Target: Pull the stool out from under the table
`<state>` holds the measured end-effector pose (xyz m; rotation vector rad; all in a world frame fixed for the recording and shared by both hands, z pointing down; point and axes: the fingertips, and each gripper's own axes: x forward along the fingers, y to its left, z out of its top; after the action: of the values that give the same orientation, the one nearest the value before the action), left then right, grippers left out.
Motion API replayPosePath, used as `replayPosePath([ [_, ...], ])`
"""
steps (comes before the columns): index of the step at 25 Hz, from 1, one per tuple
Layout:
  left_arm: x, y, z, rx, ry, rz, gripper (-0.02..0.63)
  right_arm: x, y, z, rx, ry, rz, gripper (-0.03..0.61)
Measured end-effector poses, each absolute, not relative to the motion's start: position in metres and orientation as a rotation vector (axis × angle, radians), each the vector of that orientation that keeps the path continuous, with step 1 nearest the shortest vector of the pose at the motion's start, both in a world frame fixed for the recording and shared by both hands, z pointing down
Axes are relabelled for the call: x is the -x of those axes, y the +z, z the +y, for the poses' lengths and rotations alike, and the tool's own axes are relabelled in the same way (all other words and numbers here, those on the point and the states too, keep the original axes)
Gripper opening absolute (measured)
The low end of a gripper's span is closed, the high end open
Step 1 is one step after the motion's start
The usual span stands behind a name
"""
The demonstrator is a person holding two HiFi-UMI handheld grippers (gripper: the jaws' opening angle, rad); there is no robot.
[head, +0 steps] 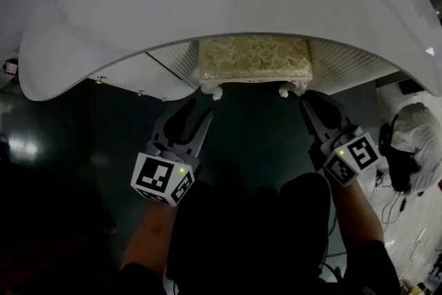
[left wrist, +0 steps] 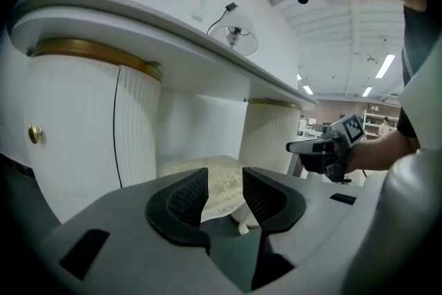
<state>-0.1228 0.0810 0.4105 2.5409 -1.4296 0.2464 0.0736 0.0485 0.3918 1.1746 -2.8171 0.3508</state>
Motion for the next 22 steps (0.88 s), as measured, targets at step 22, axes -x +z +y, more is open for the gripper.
replayPosePath([
  [22, 0.136, 0.582, -0.009, -2.518, 0.372, -1.428, 0.379, -0.154, 0.580, -0.049, -1.274, 0.266, -2.483, 0.259],
])
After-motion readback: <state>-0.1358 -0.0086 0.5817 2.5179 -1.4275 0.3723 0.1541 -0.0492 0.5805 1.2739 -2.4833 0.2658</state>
